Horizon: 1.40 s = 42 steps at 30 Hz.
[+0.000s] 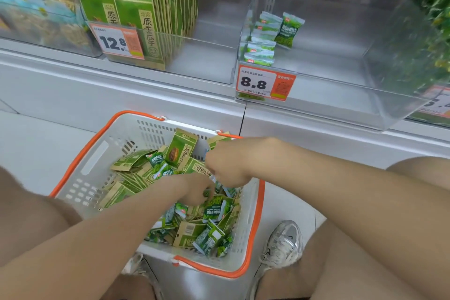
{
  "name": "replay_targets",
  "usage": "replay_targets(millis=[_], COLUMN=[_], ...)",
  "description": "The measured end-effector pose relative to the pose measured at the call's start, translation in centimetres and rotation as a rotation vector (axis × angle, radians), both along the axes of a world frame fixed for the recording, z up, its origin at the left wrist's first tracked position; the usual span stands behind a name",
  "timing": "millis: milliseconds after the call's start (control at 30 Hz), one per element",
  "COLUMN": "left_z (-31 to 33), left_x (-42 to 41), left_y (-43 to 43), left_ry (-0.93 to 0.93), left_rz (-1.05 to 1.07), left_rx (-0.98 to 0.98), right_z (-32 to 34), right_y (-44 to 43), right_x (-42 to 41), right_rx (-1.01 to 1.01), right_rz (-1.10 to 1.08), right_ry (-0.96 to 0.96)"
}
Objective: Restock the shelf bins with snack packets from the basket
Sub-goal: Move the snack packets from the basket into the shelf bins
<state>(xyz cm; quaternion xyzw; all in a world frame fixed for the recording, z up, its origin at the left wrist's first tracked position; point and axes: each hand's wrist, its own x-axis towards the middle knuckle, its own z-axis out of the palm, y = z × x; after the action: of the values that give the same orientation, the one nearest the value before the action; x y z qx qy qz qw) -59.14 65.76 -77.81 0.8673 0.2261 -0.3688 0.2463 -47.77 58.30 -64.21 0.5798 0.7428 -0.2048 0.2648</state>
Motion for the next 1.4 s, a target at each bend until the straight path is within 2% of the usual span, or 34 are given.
replay_targets(millis=[100, 167, 267, 400, 500, 600, 667, 733, 800, 867, 933, 1000, 1067, 1167, 1300, 1400], left_z=[3.6, 6.4, 10.9, 14.6, 16.0, 16.9, 17.5, 18.1, 18.7, 19.3, 19.6, 19.4, 18.9, 18.4, 19.0, 19.7], left_x=[1.4, 2.3, 2.9, 2.5, 2.1, 2.3, 3.1, 4.2, 5.2, 6.2, 7.0, 8.0, 9.2, 11.0, 12.8, 14.1], left_y=[1.6, 2.2, 2.5, 3.2, 3.7, 3.7, 3.4, 3.0, 2.6, 2.2, 2.1, 2.5, 2.9, 3.6, 5.0, 6.7], left_ry=[-0.187, -0.357, -0.573, -0.773, -0.833, -0.953, -1.053, -1.205, -1.376, -1.511, -1.597, -1.61, -1.547, -1.441, -1.475, -1.427], left_rz=[0.154, 0.328, 0.458, 0.562, 0.661, 0.748, 0.786, 0.794, 0.771, 0.726, 0.661, 0.59, 0.529, 0.504, 0.493, 0.49], left_rx=[-0.11, -0.286, -0.498, -0.639, -0.707, -0.765, -0.727, -0.576, -0.263, 0.159, 0.441, 0.5, 0.502, 0.527, 0.496, 0.467], right_z=[2.0, 4.0, 6.4, 7.6, 8.3, 8.7, 9.4, 10.6, 12.1, 13.3, 13.5, 12.5, 11.1, 9.4, 8.1, 7.5], right_y=[0.6, 0.7, 0.4, 0.3, 0.3, 0.1, -0.1, -0.2, -0.2, 0.1, 1.1, 2.5, 4.0, 5.9, 8.7, 11.3], right_x=[1.6, 2.8, 4.9, 7.3, 8.3, 8.7, 8.7, 8.9, 9.5, 10.4, 11.9, 14.1, 16.8, 20.3, 23.4, 24.9], right_rx=[0.143, 0.265, 0.275, 0.101, 0.185, 0.2, 0.203, 0.234, 0.299, 0.447, 0.668, 0.824, 0.926, 0.95, 0.938, 0.884], right_rz=[-0.087, -0.172, -0.357, -0.656, -0.729, -0.882, -0.915, -0.951, -1.029, -1.111, -1.198, -1.268, -1.275, -1.247, -1.132, -1.137], right_ry=[0.069, 0.092, 0.056, 0.336, 0.452, 0.668, 0.739, 0.844, 1.001, 1.109, 1.095, 1.007, 0.761, 0.496, 0.278, 0.245])
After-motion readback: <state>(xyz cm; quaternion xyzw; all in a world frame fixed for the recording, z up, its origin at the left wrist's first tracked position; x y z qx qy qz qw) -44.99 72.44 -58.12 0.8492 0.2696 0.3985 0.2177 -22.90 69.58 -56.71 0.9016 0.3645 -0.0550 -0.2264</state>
